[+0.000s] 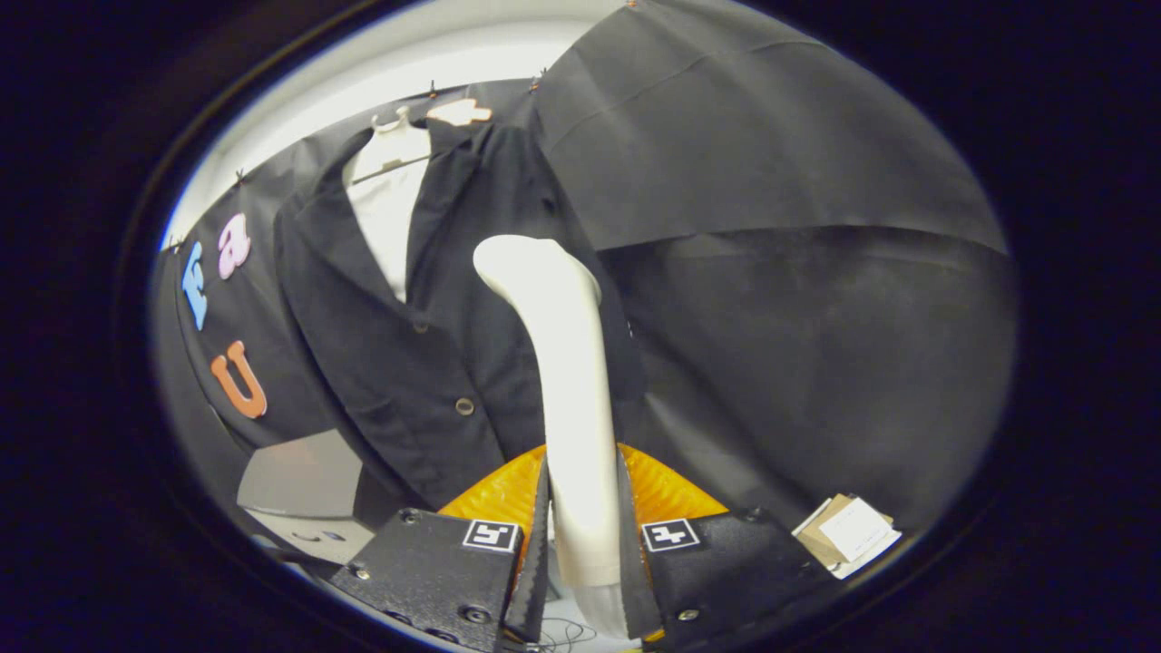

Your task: Iron the clothes twice with a garment steamer, once on the left side and once on the right side.

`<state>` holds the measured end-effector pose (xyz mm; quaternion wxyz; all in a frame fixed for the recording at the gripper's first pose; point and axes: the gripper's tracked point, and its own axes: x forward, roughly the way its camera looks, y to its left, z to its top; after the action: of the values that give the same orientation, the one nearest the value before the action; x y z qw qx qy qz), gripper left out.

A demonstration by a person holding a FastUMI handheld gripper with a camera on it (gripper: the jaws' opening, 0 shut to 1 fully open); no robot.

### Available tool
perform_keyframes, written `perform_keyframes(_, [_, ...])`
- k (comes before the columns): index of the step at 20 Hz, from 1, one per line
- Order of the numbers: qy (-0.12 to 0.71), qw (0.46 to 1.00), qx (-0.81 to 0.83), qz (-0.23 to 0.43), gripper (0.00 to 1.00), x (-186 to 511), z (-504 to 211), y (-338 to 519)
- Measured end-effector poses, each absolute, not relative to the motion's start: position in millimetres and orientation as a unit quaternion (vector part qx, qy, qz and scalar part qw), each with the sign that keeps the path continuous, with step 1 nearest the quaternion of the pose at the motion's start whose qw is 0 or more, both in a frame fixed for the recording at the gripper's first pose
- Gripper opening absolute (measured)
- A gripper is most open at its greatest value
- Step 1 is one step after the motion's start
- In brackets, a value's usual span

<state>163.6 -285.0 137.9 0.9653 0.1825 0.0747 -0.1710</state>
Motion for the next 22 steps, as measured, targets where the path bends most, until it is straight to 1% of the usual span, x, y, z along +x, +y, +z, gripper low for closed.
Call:
perform_keyframes(6, [0.021,0.97,0.187,-0.153,0.36,186.5,211.7,-307.5])
perform_keyframes(14, [-0.043,0.978,0.162,-0.121,0.36,223.4,296.5,-294.2])
perform_keyframes(17, [-0.059,0.979,0.138,-0.137,0.36,237.4,306.9,-294.2])
perform_keyframes(22, [-0.043,0.98,0.13,-0.148,0.36,258.8,299.9,-288.5])
